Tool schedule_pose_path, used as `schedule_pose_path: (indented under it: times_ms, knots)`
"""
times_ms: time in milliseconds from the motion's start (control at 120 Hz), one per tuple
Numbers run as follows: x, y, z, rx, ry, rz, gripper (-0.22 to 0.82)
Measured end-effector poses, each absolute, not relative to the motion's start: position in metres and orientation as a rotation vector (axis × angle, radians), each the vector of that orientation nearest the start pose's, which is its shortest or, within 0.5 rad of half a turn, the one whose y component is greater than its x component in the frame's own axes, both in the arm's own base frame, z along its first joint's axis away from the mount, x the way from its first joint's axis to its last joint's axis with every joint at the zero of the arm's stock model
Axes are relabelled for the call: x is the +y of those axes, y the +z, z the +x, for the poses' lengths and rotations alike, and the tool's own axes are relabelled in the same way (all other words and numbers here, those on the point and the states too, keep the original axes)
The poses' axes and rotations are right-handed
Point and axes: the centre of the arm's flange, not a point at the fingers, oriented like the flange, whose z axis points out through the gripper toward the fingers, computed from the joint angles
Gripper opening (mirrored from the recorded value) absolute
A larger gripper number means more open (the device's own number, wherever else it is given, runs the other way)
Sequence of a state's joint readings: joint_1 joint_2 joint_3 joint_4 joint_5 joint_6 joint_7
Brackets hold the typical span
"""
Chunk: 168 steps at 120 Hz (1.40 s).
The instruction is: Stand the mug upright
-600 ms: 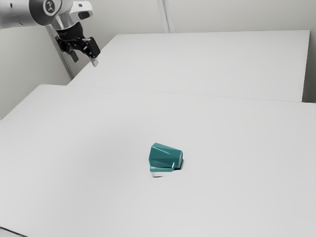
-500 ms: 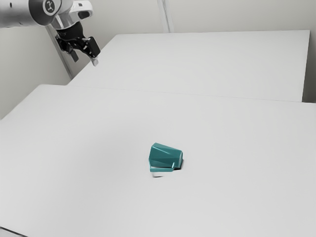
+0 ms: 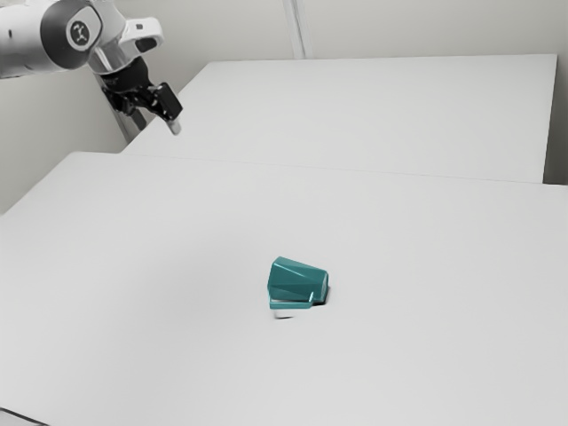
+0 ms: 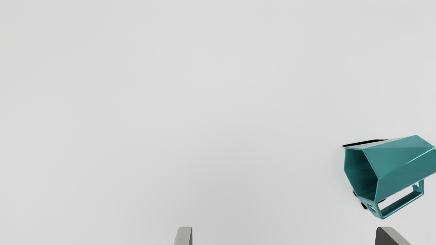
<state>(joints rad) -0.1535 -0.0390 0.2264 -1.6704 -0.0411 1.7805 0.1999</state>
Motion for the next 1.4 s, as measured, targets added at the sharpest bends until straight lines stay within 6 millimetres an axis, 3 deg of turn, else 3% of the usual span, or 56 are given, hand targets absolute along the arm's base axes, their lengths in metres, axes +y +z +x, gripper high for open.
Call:
schedule_pose_path:
  times_ms: [108,233,475,733,975,1217,1400]
  knots:
    - [0.04,0.604,0.547,0.143,-0.237,-3.237,0.58]
    - [0.049,0.573,0.534,0.025,-0.219,-3.365,0.58]
    - [0.04,0.533,0.514,-0.12,-0.177,-3.538,0.58]
    - [0.052,0.478,0.492,-0.338,-0.084,-3.745,0.57]
    - [0.047,0.444,0.486,-0.305,0.007,-3.872,0.56]
    - [0.044,0.388,0.493,-0.276,0.173,-3.991,0.55]
    - [0.049,0.36,0.496,-0.247,0.187,-4.082,0.54]
